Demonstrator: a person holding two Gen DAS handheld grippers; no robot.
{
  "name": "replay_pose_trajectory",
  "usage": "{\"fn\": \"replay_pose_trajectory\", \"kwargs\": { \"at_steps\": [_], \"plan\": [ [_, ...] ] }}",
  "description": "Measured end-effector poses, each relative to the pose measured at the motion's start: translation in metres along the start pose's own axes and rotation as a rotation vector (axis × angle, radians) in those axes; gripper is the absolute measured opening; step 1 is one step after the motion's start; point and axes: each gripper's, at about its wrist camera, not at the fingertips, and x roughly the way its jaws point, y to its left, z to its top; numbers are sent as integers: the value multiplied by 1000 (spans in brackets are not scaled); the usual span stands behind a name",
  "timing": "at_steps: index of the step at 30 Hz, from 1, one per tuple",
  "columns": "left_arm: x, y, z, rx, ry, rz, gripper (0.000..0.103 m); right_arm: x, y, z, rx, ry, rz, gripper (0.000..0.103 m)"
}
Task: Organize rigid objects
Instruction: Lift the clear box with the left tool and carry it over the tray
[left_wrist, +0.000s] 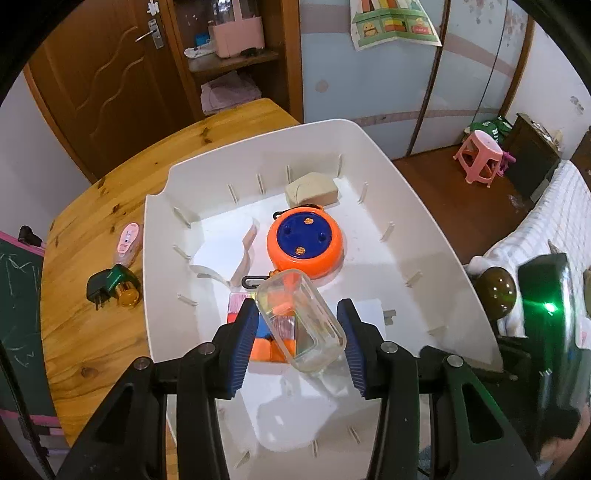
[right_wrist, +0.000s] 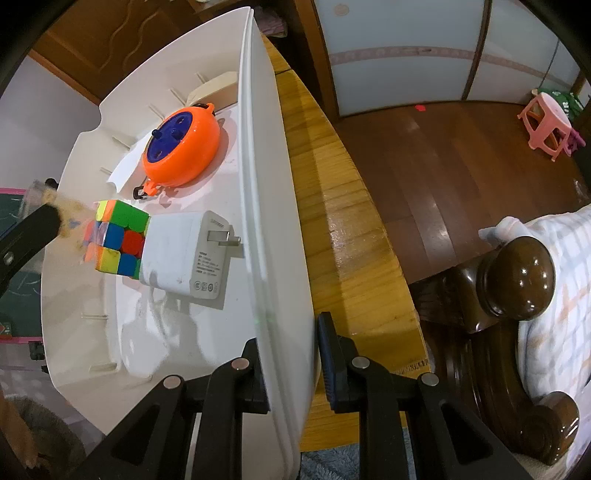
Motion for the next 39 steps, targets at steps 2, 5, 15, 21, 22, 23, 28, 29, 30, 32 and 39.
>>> {"fn": "replay_pose_trajectory", "kwargs": {
  "at_steps": [2,5,15,21,22,23,28,29,30,32,39],
  "plan": [
    [5,0,2,-4,8,2,48,0,-1,0,0,0,2,21],
    [11,1,5,-3,2,26,43,-1,-1,0,-2,-1,5,22],
    [32,7,9,-15,47,24,53,0,-1,-1,-4,-2,6,22],
    [29,12,7,-27,35,42,89,1,-1,-1,1,-5,4,22],
    [28,13,7,-25,33,47,89,1,0,-1,2,-6,3,22],
    [28,14,7,-25,32,49,89,1,0,-1,2,-6,1,22],
    [28,15,3,-18,40,62,89,1,3,-2,-3,-10,-13,23],
    [28,15,2,-15,41,65,90,1,3,-2,-2,-11,-12,23],
    [29,15,2,-12,42,66,90,0,3,-2,-2,-12,-12,23],
    [28,15,1,-9,38,72,90,0,3,-3,0,-12,-11,24],
    [23,18,0,-11,18,94,98,-1,5,-3,-2,-14,-20,24]
  ]
}}
